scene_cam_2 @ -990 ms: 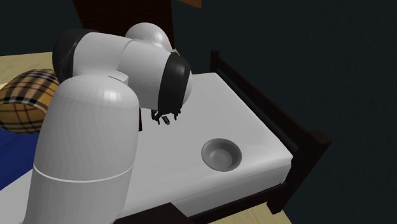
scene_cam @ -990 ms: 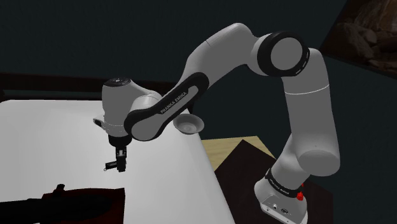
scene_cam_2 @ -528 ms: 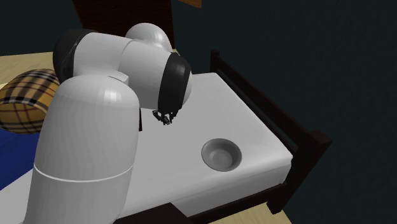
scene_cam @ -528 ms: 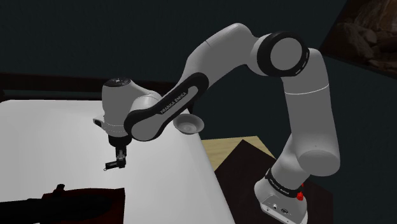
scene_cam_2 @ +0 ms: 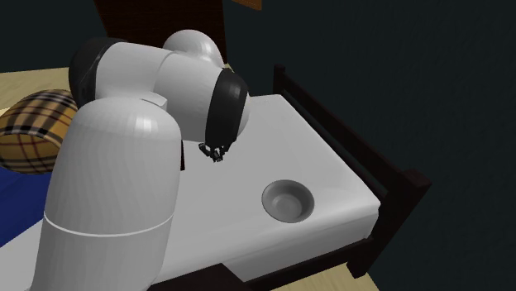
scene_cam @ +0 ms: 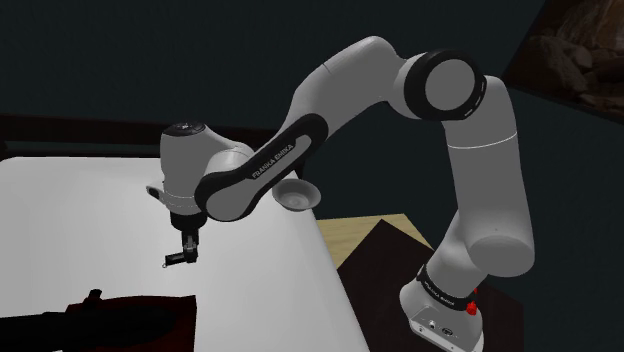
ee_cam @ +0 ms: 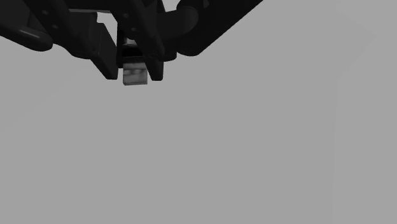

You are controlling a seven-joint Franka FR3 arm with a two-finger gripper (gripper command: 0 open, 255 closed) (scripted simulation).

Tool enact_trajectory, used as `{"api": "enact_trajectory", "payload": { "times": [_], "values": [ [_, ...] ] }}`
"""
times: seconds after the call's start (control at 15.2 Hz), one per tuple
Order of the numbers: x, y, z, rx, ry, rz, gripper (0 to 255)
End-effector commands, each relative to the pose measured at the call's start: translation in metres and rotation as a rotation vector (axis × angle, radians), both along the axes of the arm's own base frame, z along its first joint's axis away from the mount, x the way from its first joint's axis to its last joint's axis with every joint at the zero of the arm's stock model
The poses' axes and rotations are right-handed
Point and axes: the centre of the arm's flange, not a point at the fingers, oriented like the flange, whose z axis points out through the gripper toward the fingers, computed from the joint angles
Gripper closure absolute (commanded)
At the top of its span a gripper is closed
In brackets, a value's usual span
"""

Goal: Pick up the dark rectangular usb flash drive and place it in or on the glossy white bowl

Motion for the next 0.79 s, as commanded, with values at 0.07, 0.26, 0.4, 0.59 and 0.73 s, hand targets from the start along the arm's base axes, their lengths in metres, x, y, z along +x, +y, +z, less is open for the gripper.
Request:
{"api": "enact_trajectory", "payload": {
  "times": [0.07, 0.26, 0.4, 0.59, 0.73],
  "values": [
    [0.000, 0.000, 0.010, 0.000, 0.001, 0.001, 255],
    [0.000, 0.000, 0.026, 0.000, 0.001, 0.001, 255],
    [0.000, 0.000, 0.036, 0.000, 0.001, 0.001, 255],
    [0.000, 0.000, 0.052, 0.000, 0.001, 0.001, 255],
    [0.000, 0.000, 0.063, 0.000, 0.001, 0.001, 255]
  ]
}}
